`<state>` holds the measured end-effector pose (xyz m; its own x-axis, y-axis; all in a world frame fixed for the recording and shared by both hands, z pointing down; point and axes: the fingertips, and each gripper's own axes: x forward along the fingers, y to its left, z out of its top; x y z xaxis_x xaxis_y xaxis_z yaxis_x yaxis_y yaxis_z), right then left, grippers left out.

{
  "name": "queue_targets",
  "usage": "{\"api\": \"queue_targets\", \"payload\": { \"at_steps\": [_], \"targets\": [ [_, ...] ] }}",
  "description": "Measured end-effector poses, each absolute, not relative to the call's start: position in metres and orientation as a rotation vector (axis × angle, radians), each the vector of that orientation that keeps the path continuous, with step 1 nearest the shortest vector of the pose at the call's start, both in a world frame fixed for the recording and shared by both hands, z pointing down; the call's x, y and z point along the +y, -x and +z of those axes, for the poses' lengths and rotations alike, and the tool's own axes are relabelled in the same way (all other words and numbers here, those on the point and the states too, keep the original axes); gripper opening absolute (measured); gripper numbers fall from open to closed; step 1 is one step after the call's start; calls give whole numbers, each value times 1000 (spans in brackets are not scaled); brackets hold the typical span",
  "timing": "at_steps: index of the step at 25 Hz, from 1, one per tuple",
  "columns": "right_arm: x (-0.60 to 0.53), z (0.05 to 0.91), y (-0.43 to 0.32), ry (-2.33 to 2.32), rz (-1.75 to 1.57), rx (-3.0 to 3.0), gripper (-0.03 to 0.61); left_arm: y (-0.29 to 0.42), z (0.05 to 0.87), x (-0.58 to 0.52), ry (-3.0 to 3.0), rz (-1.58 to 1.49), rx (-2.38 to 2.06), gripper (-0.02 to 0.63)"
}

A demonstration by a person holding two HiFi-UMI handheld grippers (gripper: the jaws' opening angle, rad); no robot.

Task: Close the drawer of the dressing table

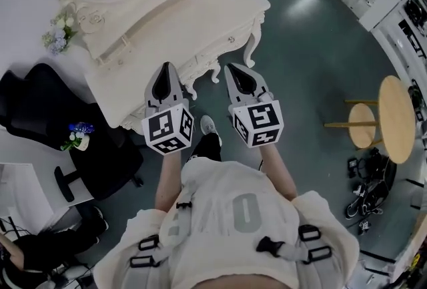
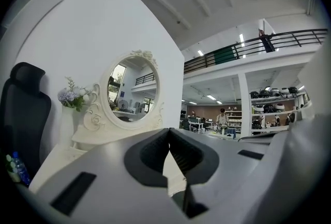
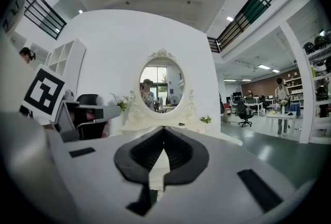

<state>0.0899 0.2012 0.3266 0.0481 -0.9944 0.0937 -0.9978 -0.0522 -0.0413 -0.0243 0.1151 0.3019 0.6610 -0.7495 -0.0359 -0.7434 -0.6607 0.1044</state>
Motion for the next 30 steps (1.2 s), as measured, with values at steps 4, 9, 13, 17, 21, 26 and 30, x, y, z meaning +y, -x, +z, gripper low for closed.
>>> {"api": "queue_targets", "payload": {
  "at_steps": [4, 9, 13, 17, 21, 26, 30],
  "targets": [
    [138, 319, -100, -2202, 150, -2188, 9, 19, 296, 59, -2767, -109, -1323, 20],
    [50, 306, -108, -2131, 135, -2260, 9, 24, 287, -16, -2716, -142, -1438, 20],
    [-15, 298, -104, -2037, 108, -2348, 9, 36, 285, -68, -2657, -157, -1575, 20],
    [-61, 293, -94, -1979, 96, -2407, 9, 52, 279, -102, -2614, -165, -1679, 20],
    [-91, 288, -78, -1905, 85, -2469, 9, 75, 272, -117, -2550, -192, -1783, 20],
    [-124, 281, -60, -1757, 74, -2579, 9, 105, 269, -126, -2416, -174, -1979, 20],
    [-146, 277, -51, -1636, 81, -2668, 9, 117, 269, -132, -2307, -155, -2122, 20]
  ]
}}
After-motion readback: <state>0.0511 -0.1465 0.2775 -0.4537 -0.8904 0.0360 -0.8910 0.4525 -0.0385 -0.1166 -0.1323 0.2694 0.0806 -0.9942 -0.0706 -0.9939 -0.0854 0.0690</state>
